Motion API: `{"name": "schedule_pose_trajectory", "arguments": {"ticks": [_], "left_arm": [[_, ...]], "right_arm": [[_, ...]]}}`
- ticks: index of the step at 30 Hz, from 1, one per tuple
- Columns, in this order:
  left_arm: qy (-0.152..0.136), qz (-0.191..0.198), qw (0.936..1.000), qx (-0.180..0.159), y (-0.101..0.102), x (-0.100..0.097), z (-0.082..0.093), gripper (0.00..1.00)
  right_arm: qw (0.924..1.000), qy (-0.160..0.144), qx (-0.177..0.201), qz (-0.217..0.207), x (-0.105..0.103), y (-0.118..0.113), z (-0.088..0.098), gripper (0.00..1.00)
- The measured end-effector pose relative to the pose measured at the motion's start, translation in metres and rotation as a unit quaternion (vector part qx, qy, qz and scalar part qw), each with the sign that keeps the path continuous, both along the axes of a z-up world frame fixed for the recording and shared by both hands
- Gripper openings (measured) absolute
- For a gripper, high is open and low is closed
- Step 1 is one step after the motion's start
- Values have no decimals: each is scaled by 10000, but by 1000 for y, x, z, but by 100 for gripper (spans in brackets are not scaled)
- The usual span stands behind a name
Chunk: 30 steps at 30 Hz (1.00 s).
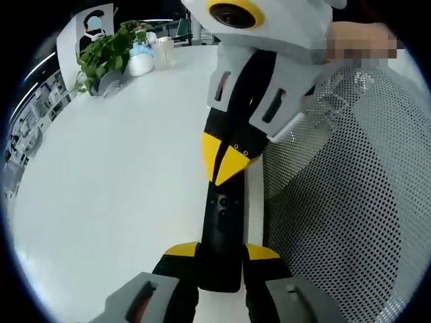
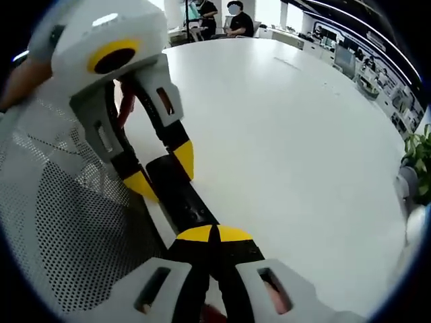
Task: Press the specified remote control buttons in sequence, fully releasing each button before pressing the next.
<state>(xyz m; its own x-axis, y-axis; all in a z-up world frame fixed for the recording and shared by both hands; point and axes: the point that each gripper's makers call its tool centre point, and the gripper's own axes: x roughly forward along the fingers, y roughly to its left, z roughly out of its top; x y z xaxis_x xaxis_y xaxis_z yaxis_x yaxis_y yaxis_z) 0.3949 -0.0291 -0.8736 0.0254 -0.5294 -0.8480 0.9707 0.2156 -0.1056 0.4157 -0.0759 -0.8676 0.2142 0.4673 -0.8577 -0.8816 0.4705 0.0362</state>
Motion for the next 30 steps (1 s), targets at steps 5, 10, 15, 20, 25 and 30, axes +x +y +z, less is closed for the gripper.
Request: {"name": "schedule_pose_trajectory", "arguments": {"ticks": [5,10,15,20,25,30], "left_arm": [[39,-29,10000,47,2,-1,-1,24],[79,-16,10000,31,2,0,-1,24],[47,-64,10000,52,2,0,-1,24],[-15,-124,9998,143,1,-1,-1,24],[-94,-146,9997,193,1,0,-1,24],[-63,-68,9999,122,0,3,-1,24]], "right_arm": [[10000,26,-41,22,-1,1,0,0],[9998,142,-24,-101,0,0,0,0],[9988,297,-82,-380,0,0,0,0],[9985,323,-101,-419,0,0,0,0],[9978,447,-88,-490,-1,-1,1,0],[9980,536,49,-334,-6,5,5,0]]}}
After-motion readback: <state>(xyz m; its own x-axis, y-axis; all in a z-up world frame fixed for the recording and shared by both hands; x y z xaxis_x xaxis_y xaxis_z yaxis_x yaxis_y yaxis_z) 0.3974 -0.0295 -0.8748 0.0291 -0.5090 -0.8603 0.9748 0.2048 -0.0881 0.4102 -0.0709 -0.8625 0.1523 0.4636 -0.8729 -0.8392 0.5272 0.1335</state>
